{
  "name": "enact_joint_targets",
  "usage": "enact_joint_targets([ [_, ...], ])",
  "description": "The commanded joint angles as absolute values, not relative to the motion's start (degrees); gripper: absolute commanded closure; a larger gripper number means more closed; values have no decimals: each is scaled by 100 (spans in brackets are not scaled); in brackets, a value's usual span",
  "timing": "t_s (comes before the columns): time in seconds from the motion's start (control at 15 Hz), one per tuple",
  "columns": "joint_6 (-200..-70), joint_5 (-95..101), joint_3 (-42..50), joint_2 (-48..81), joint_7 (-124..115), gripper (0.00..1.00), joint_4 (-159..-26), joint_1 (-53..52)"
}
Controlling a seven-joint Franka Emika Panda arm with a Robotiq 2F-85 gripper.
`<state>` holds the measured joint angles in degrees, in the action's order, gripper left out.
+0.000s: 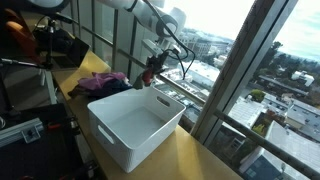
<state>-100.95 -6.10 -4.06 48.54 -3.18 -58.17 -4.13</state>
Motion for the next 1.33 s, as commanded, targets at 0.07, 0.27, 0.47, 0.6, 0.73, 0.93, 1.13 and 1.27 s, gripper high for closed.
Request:
enact_joint_targets([
  [0.07,-9476,-346,-386,4991,-568,95,-4920,-891],
  [0.27,-9415,-245,-394,4944,-633,95,-4841,-1136],
  [0.47,-9462,-194,-392,4857,-681,95,-4946,-1347],
  [0.6,-9487,-125,-380,4787,-748,95,-5087,-1517],
  [0.73,-9566,-44,-388,4732,-774,95,-5300,-1689],
  [0.93,-9821,28,-401,4464,-699,95,-6011,-1879],
  [1.13,-10234,95,-401,4117,-591,95,-7022,-1995],
  [1.27,-10531,190,-394,3966,-476,95,-7612,-2037],
])
